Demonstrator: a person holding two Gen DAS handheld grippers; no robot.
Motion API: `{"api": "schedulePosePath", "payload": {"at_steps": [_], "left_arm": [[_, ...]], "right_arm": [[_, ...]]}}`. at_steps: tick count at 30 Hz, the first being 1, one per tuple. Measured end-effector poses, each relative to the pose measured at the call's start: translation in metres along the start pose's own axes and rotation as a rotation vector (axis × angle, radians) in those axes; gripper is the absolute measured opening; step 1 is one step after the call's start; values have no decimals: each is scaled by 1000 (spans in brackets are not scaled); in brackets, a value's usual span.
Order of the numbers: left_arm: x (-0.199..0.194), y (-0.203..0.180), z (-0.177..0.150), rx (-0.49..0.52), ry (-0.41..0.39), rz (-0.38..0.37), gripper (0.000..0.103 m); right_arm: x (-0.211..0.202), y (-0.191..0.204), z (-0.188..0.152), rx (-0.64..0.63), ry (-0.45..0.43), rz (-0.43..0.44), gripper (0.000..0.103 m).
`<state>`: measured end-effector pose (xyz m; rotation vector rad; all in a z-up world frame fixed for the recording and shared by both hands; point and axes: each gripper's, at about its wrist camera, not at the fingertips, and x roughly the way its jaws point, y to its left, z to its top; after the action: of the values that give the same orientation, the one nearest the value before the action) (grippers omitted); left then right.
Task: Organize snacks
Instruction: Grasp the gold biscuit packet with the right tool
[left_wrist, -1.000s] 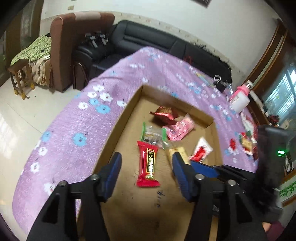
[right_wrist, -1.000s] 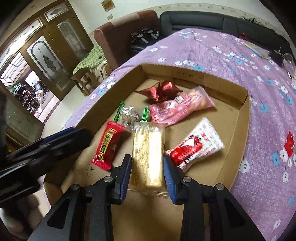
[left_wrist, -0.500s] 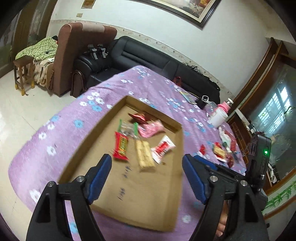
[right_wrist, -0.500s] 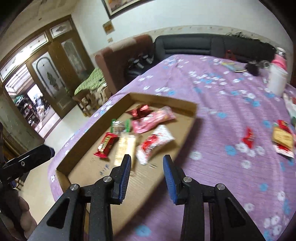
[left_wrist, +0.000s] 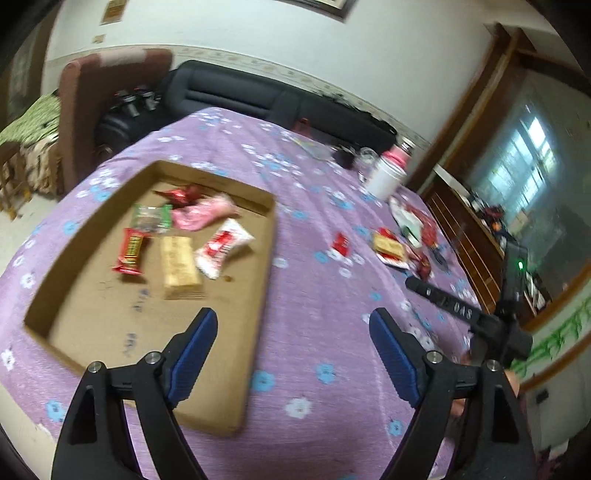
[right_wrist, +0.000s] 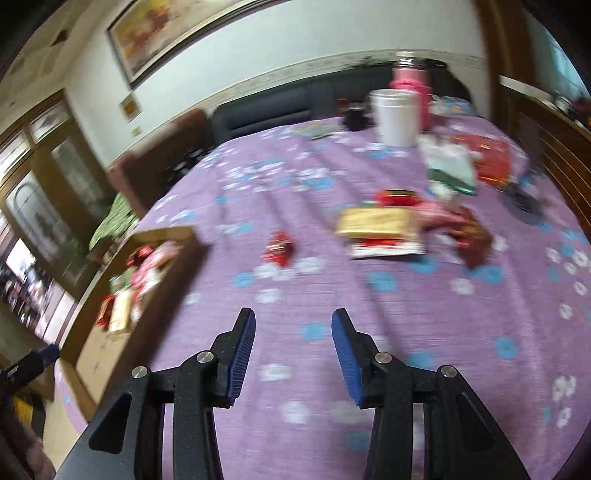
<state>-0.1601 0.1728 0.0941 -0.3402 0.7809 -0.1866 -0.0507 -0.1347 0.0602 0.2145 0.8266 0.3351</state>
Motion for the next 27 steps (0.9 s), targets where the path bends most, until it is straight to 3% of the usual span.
{"api": "schedulePosePath", "payload": {"at_steps": [5, 16, 22, 27], "left_arm": [[18, -19, -6, 39, 59, -16, 84], [40, -19, -13, 28, 117, -50, 84], [44, -18, -15, 39, 130, -54, 84], [44, -15, -15, 34, 132, -58, 84]], "right_arm": [[-10, -45, 5, 81, -26, -49, 46], [-25, -116, 20, 234, -58, -168, 46], [17, -101, 49, 238, -23, -89, 46], [71, -63, 94, 84, 16, -137, 46]]}}
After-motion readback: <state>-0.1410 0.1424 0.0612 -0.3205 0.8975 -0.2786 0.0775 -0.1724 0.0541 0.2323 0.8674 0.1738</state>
